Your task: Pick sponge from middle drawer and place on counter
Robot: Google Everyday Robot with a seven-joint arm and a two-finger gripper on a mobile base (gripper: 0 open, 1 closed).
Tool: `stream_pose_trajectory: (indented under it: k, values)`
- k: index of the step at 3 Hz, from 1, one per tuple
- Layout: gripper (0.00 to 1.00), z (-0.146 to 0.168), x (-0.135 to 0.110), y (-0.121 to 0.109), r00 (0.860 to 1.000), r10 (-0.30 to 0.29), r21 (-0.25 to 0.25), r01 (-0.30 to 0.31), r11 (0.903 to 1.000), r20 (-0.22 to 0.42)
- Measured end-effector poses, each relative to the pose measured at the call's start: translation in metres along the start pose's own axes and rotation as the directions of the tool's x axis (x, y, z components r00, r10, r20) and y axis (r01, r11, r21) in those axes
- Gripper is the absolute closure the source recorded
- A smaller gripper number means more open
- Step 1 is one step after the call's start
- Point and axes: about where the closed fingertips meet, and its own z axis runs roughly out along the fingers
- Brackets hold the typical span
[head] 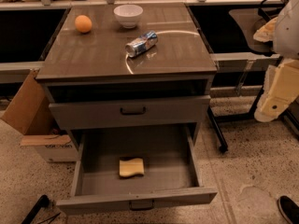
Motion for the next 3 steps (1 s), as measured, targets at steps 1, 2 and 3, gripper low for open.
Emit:
stream_pose_trajectory:
  k: [1, 2, 3]
  values:
    - [0.0, 0.0, -0.001, 0.0, 1.0, -0.001, 0.005, 0.001, 1.0, 0.008]
    - [0.0, 0.039, -0.013, 0.002, 1.0, -0.003, 0.002, 0.003, 1.0, 0.011]
    - [0.0, 0.118, -0.037, 0.006, 1.0, -0.006, -0.005, 0.006, 1.0, 0.016]
